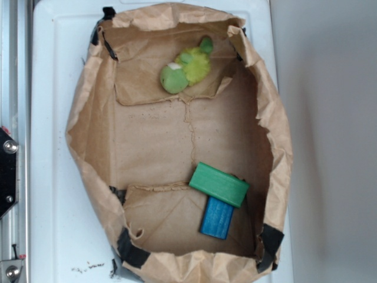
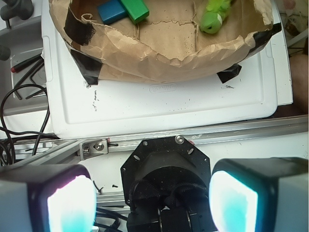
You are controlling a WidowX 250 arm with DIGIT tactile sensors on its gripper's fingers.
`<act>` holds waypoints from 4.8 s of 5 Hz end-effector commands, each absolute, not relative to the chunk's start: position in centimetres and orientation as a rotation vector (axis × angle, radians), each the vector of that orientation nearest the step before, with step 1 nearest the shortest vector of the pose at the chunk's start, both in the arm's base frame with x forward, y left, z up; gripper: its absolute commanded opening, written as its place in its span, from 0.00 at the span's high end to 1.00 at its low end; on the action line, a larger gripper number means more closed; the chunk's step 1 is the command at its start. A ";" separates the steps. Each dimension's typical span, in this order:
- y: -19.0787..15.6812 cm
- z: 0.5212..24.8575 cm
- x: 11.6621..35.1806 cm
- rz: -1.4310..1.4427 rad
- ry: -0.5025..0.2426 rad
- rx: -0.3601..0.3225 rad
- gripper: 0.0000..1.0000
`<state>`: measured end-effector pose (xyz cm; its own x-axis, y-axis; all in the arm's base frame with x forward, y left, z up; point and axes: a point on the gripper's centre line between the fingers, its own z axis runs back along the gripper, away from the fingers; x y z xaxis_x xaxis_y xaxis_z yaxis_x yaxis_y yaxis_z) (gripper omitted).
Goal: Grab the green animal.
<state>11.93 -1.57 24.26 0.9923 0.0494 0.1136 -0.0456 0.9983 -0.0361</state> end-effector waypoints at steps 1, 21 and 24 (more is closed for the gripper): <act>-1.6 24.3 11.9 0.048 -0.115 -0.033 0.00; 14.5 3.4 32.5 0.783 -0.201 0.289 0.00; 13.4 5.5 31.3 0.700 -0.214 0.268 1.00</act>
<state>30.98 12.39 3.44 0.7541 0.6169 0.2252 -0.6553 0.7291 0.1973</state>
